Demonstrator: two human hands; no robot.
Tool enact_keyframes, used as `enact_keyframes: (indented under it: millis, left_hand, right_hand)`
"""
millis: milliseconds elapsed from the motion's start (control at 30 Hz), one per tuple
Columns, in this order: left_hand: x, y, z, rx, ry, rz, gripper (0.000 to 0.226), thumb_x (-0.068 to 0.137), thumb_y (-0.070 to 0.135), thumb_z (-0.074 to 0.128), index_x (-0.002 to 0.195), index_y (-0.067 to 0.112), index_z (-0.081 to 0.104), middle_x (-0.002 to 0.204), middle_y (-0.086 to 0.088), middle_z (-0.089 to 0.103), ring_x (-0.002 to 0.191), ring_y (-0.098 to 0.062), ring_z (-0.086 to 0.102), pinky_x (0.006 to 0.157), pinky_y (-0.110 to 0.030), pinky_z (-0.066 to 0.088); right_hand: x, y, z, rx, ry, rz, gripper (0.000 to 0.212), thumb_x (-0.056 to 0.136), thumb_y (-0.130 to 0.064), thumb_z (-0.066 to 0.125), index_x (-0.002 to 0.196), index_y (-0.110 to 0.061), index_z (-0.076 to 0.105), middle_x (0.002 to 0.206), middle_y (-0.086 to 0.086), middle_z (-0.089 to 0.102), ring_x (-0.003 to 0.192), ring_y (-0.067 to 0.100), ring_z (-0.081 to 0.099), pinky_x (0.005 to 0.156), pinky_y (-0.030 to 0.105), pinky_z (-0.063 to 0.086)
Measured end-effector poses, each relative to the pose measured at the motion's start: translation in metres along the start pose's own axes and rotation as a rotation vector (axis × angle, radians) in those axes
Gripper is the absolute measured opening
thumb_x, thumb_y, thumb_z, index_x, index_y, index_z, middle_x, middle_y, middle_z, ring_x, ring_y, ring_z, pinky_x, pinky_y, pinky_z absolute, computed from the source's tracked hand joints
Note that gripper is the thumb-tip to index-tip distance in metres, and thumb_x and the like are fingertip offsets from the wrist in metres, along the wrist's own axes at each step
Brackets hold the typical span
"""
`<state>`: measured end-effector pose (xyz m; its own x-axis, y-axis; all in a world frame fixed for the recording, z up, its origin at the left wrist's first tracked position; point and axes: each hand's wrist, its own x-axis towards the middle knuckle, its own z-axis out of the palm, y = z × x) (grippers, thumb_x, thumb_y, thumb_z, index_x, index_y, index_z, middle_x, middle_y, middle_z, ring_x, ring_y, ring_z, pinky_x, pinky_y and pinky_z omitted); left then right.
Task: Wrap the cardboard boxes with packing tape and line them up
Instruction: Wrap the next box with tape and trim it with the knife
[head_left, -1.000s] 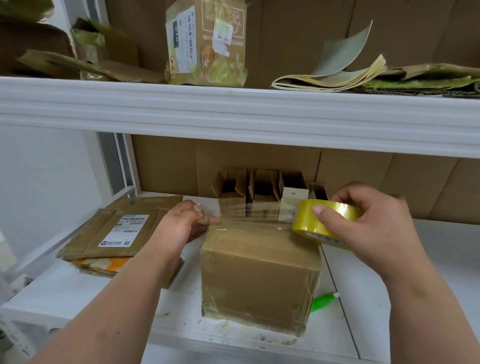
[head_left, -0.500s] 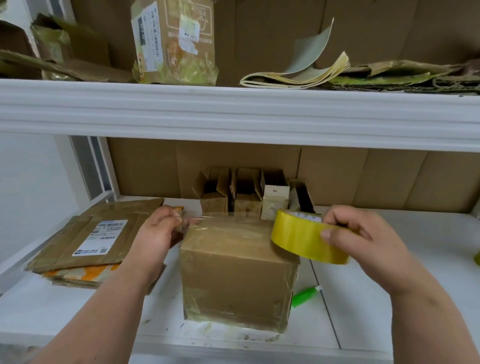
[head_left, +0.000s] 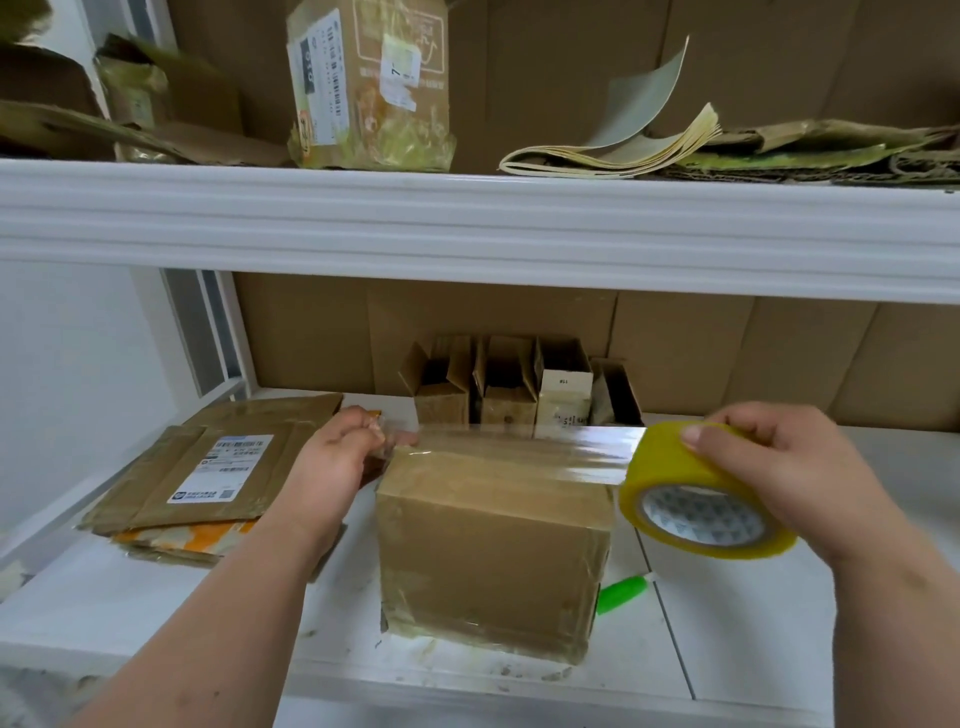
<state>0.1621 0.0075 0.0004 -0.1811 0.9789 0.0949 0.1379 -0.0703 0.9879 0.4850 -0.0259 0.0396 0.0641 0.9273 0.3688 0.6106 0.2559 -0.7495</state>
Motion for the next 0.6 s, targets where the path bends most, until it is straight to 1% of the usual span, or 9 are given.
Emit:
enact_keyframes:
  millis: [67, 133, 233, 300, 367, 433, 500, 533, 600]
  left_hand:
    - [0.003, -0.003, -0.003, -0.04, 0.006, -0.032, 0.014, 0.096, 0.003, 0.042, 0.085, 0.004, 0.051, 0.092, -0.007, 0.077, 0.099, -0.025, 0.07, 0.097, -0.036, 0.049]
    - [0.004, -0.004, -0.004, -0.046, -0.012, -0.049, 0.013, 0.096, 0.004, 0.042, 0.09, 0.001, 0.053, 0.096, -0.01, 0.077, 0.1, -0.027, 0.069, 0.103, -0.048, 0.045]
    - [0.008, -0.004, -0.003, -0.055, -0.006, -0.075, 0.024, 0.096, 0.005, 0.04, 0.106, -0.013, 0.053, 0.096, -0.01, 0.077, 0.095, -0.026, 0.071, 0.098, -0.046, 0.048]
    - [0.011, -0.003, -0.002, -0.076, 0.015, -0.102, 0.029, 0.095, 0.004, 0.04, 0.114, -0.014, 0.052, 0.097, -0.013, 0.076, 0.089, -0.024, 0.072, 0.087, -0.041, 0.052]
    - [0.015, -0.004, -0.002, -0.121, 0.037, -0.15, 0.028, 0.095, 0.002, 0.039, 0.116, -0.011, 0.053, 0.101, -0.018, 0.075, 0.088, -0.028, 0.07, 0.086, -0.04, 0.052]
    - [0.019, -0.003, 0.0, -0.147, 0.04, -0.199, 0.024, 0.097, 0.001, 0.037, 0.105, -0.005, 0.059, 0.107, -0.021, 0.072, 0.093, -0.033, 0.063, 0.094, -0.044, 0.047]
    - [0.022, -0.001, 0.0, -0.15, 0.034, -0.258, 0.036, 0.099, 0.002, 0.036, 0.082, 0.003, 0.068, 0.112, -0.021, 0.07, 0.091, -0.032, 0.058, 0.1, -0.047, 0.043]
    - [0.021, 0.0, 0.0, -0.16, 0.027, -0.267, 0.041, 0.099, 0.002, 0.036, 0.075, 0.005, 0.069, 0.114, -0.022, 0.068, 0.084, -0.03, 0.057, 0.099, -0.046, 0.044]
    - [0.02, 0.001, 0.001, -0.183, 0.027, -0.272, 0.048, 0.098, 0.001, 0.035, 0.066, 0.004, 0.071, 0.108, -0.025, 0.062, 0.066, -0.021, 0.046, 0.084, -0.04, 0.046]
  right_hand:
    - [0.004, 0.005, 0.002, -0.062, -0.021, 0.078, 0.03, 0.083, -0.04, 0.076, 0.067, -0.015, 0.07, 0.067, 0.014, 0.065, 0.07, 0.032, 0.063, 0.062, 0.033, 0.043]
    - [0.008, 0.007, 0.002, -0.117, -0.04, 0.144, 0.032, 0.085, -0.038, 0.073, 0.068, -0.011, 0.069, 0.066, 0.013, 0.063, 0.068, 0.028, 0.06, 0.061, 0.033, 0.041]
    - [0.013, 0.008, 0.005, -0.148, -0.089, 0.197, 0.034, 0.085, -0.041, 0.071, 0.072, -0.009, 0.069, 0.071, 0.016, 0.064, 0.068, 0.025, 0.059, 0.062, 0.032, 0.04]
    - [0.017, 0.009, 0.008, -0.17, -0.109, 0.218, 0.034, 0.085, -0.042, 0.071, 0.074, -0.009, 0.07, 0.077, 0.018, 0.067, 0.069, 0.025, 0.06, 0.062, 0.032, 0.04]
    - [0.019, 0.009, 0.012, -0.19, -0.127, 0.233, 0.034, 0.085, -0.042, 0.07, 0.075, -0.009, 0.071, 0.078, 0.017, 0.067, 0.07, 0.026, 0.061, 0.062, 0.032, 0.04]
    - [0.021, 0.009, 0.015, -0.206, -0.157, 0.257, 0.034, 0.086, -0.042, 0.069, 0.076, -0.009, 0.071, 0.075, 0.013, 0.066, 0.07, 0.024, 0.06, 0.061, 0.032, 0.041]
    - [0.022, 0.011, 0.017, -0.224, -0.182, 0.284, 0.035, 0.087, -0.04, 0.068, 0.077, -0.006, 0.069, 0.07, 0.009, 0.063, 0.067, 0.021, 0.057, 0.061, 0.032, 0.039]
    - [0.023, 0.011, 0.019, -0.23, -0.191, 0.296, 0.036, 0.087, -0.039, 0.068, 0.077, -0.004, 0.068, 0.068, 0.008, 0.061, 0.066, 0.02, 0.056, 0.06, 0.032, 0.038]
    - [0.025, 0.013, 0.021, -0.233, -0.207, 0.318, 0.038, 0.086, -0.037, 0.069, 0.073, -0.002, 0.064, 0.063, 0.007, 0.057, 0.062, 0.02, 0.054, 0.06, 0.031, 0.037]
